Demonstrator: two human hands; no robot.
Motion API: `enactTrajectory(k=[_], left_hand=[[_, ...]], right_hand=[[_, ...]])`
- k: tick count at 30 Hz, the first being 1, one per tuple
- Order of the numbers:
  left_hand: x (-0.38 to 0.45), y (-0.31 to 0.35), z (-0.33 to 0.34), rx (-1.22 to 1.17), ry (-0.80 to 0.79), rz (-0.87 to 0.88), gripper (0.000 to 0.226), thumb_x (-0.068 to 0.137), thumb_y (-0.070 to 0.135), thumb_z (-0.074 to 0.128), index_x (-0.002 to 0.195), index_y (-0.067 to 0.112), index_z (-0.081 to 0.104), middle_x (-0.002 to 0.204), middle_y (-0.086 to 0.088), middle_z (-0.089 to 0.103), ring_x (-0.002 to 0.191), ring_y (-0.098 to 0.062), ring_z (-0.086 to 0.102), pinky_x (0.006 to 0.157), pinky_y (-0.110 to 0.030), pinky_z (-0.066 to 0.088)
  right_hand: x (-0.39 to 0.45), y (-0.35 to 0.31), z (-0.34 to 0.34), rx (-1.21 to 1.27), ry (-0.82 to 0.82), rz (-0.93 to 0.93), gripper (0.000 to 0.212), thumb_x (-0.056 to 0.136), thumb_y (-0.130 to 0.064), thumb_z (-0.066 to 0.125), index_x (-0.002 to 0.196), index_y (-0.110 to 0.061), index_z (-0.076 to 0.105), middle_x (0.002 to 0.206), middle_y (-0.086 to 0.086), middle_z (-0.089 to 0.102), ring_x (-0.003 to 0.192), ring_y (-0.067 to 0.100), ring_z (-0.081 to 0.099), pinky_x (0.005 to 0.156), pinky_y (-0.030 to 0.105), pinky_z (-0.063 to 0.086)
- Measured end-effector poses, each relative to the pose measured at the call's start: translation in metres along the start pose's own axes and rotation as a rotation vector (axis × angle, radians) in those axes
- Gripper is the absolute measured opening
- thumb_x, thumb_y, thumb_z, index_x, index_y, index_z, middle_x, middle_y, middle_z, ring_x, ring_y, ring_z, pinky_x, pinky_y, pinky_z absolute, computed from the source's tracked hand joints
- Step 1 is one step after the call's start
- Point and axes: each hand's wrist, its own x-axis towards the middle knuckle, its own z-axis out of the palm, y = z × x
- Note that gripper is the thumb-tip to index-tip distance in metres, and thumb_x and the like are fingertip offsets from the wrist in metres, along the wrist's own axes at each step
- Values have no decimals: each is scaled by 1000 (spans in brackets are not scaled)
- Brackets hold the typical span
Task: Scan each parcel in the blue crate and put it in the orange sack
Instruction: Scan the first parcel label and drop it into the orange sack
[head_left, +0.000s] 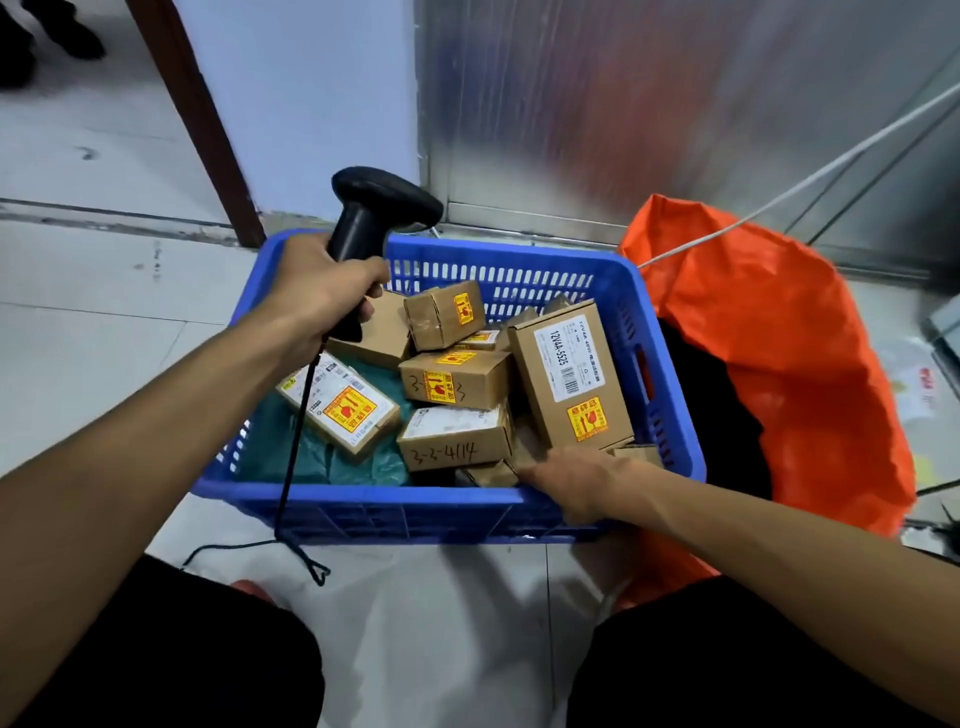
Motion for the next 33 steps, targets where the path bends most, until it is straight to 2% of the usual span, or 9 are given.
enactTrajectory(k=[5,10,14,18,21,24,28,30,33], left_hand=[[1,4,12,5,-35,8,15,85,14,68,99,10,63,72,-5,64,48,-13,54,45,-25,47],[-2,10,28,-8,-97,16,17,88,13,68,103,12,62,75,-5,63,49,-11,54,44,-23,46],[3,8,31,6,-116,2,12,87,15,67,98,13,62,75,-4,63,49,-10,53,43,-21,45],[11,7,29,18,-124,-10,6,87,11,65,90,15,61,73,-4,64,49,-10,53,43,-21,45],[16,2,27,8,-137,-32,7,88,7,64,94,10,62,72,-5,69,45,-8,51,40,-18,44],[23,-4,26,19,-132,-56,7,89,4,63,92,11,60,72,-7,70,41,-5,51,40,-17,45],[33,-7,27,40,-101,-64,5,90,7,63,94,9,62,67,-7,67,43,-8,53,49,-24,50],[34,-9,28,55,-88,-60,3,91,9,64,92,8,62,60,-6,60,42,-11,50,48,-27,49],[30,-9,29,46,-99,-57,5,91,10,66,90,10,61,58,-7,56,40,-12,47,44,-25,46]], right_hand=[[2,-3,-4,26,-65,-11,46,92,-11,64,136,-13,52,123,13,62,108,28,61,81,31,43],[2,-13,-8,39,-164,-28,43,94,-10,61,136,-11,53,126,13,60,111,30,60,78,31,41],[6,-17,-24,165,-162,-39,36,97,-26,60,130,-12,58,125,12,61,109,30,61,81,36,48],[7,-12,-62,196,84,-47,34,100,-36,56,129,-18,58,119,8,62,105,26,61,90,40,53],[8,4,-83,175,301,-34,33,103,-34,50,132,-20,53,121,7,62,108,25,60,90,37,52],[15,34,-89,249,450,15,25,100,-31,54,122,-21,59,117,4,65,105,24,61,85,36,51],[22,78,-90,343,729,124,20,95,-22,61,114,-16,66,116,3,64,111,23,57,92,39,50],[25,96,-89,397,791,192,21,93,-21,61,113,-17,66,115,3,64,111,25,55,94,43,48],[28,115,-79,489,764,302,29,90,-27,57,117,-18,66,117,5,63,115,28,54,98,43,45]])
